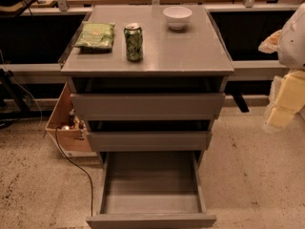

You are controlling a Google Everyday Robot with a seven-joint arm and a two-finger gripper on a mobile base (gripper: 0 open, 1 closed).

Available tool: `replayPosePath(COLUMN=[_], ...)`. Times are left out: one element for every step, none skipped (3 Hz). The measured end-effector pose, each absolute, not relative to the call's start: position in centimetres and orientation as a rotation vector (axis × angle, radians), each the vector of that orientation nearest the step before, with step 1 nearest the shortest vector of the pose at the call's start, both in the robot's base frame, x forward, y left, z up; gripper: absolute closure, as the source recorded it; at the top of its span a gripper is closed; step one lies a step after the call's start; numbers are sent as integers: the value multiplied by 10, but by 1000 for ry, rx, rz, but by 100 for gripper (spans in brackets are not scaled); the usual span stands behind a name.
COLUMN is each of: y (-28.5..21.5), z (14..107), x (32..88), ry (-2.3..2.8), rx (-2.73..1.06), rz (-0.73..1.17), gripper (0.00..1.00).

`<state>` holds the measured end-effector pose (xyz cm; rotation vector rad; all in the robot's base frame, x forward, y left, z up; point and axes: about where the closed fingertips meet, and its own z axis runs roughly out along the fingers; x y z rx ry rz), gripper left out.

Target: Place green can into bottom drawer

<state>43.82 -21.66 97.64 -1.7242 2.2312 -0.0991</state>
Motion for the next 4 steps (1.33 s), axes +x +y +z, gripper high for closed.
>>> replayPosePath(y=[-217,-212,-199,-167], z=[976,965,943,920], x=[438,461,503,546], ry=[2231,2174,2081,1972], rx=[-1724,-1740,-1763,-1792], rz=[-99,-81,-19,69], gripper=[0,0,0,0])
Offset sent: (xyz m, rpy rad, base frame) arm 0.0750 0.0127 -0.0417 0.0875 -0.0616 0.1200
